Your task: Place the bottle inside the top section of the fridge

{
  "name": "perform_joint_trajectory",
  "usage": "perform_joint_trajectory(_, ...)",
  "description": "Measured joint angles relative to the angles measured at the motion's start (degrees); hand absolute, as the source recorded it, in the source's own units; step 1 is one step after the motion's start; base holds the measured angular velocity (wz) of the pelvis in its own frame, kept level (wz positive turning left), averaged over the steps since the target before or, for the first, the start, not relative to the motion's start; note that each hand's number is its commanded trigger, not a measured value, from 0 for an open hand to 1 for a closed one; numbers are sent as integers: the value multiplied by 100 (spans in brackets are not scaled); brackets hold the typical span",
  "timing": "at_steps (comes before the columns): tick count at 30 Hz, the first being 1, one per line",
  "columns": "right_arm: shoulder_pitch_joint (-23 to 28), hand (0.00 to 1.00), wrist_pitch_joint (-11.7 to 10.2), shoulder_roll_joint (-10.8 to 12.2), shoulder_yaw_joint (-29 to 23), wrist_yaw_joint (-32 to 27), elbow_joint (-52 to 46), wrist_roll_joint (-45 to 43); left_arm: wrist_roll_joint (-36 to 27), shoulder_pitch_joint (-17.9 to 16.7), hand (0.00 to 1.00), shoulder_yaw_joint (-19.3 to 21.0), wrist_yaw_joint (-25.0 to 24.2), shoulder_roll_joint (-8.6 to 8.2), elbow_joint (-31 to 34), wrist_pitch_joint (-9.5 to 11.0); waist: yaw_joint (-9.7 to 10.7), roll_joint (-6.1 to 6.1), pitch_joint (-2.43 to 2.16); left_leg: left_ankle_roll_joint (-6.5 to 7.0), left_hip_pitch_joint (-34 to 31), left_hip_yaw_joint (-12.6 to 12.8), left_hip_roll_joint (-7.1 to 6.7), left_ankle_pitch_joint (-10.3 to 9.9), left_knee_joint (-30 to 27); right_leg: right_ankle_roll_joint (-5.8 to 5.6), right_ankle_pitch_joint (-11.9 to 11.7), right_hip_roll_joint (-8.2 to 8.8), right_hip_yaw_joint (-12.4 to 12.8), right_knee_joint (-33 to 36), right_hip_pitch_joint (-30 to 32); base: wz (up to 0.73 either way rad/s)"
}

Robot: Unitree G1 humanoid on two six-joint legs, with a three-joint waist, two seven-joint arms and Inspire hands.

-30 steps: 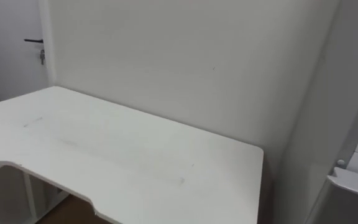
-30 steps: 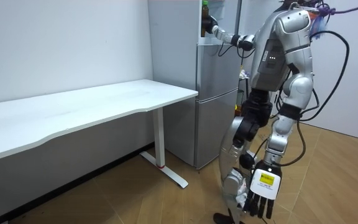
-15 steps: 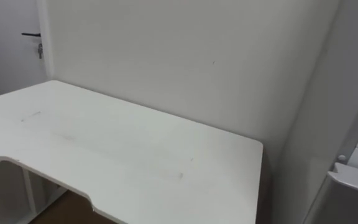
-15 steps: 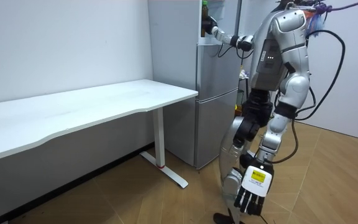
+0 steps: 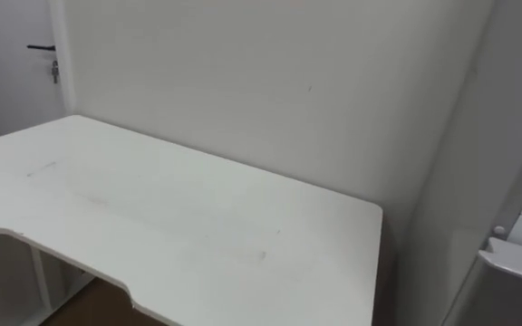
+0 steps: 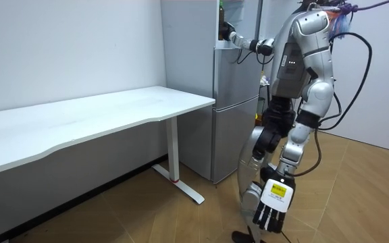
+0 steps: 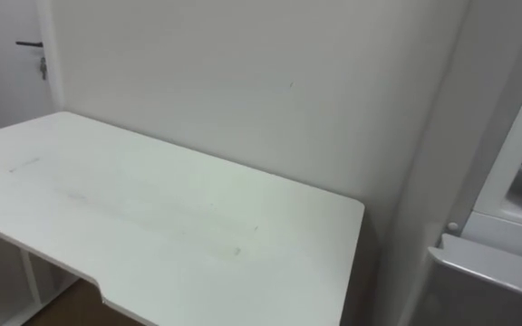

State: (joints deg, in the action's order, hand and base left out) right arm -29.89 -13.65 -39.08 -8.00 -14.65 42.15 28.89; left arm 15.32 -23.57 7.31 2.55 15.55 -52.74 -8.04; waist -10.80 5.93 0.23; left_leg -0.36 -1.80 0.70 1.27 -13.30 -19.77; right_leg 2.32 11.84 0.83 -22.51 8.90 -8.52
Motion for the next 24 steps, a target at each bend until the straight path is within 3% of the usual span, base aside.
perform_joint_trajectory(9,0,0,128,-182,-67,648,461,56,30,151,0,15,-36,129,-13,-250,-9,51,6,1,102,-56,-3,-68,-97,-25,20,-16,-53,-17,-179,5)
perform_joint_trajectory(18,3,0,331,-247,-85,1043,560,60,54,151,0,55,-94,130,-6,-375,-44,102,6,-9,163,-22,14,-76,-102,-21,22,-21,-52,-19,-230,-2)
perform_joint_trajectory(24,3,0,505,-334,-238,1496,791,57,53,129,0,68,-99,131,2,-607,-42,128,-9,-4,194,-20,8,-78,-102,-21,22,-17,-58,-15,-267,1)
